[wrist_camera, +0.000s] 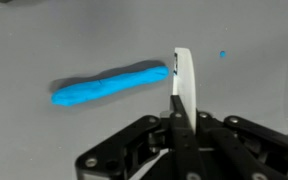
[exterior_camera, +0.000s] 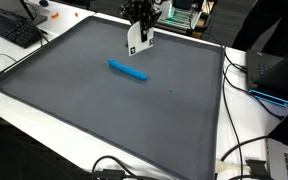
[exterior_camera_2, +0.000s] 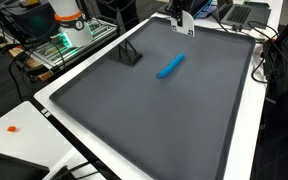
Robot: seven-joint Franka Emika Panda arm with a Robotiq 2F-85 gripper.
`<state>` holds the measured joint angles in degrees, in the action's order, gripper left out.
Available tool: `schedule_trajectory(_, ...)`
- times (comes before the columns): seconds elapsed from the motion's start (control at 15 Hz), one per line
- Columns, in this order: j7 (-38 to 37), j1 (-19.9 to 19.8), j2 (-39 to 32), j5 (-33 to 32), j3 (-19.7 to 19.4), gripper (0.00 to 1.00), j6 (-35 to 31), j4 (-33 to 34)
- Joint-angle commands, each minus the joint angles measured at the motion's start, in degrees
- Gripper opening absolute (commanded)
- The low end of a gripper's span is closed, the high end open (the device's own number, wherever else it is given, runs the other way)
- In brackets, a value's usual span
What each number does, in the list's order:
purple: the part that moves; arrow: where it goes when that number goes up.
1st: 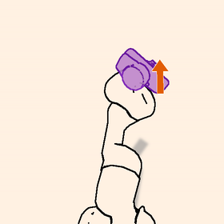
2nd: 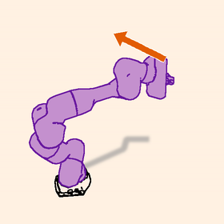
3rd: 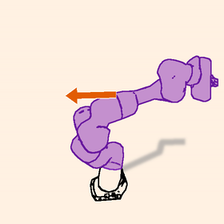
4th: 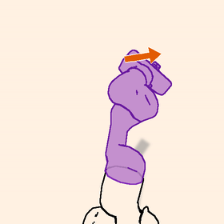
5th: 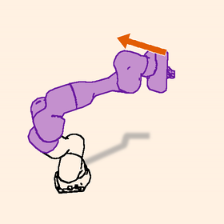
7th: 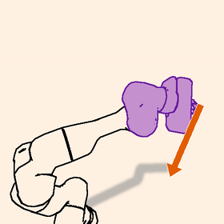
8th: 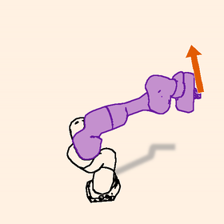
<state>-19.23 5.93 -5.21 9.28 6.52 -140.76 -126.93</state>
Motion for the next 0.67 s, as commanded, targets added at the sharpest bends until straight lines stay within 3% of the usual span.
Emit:
schedule_trajectory(0.0, 7.4, 0.0, -5.3, 0.1, 0.0, 0.01, 5.4, 6.2)
schedule_trajectory(0.33, 11.2, 0.1, -9.5, -1.0, -0.2, 0.01, 9.6, 10.7)
schedule_trajectory(0.4, 9.7, 0.3, -7.6, -0.5, -0.3, 0.04, 7.2, 8.6)
schedule_trajectory(0.6, 10.5, 0.3, -9.1, -0.5, -0.3, 0.04, 8.2, 10.1)
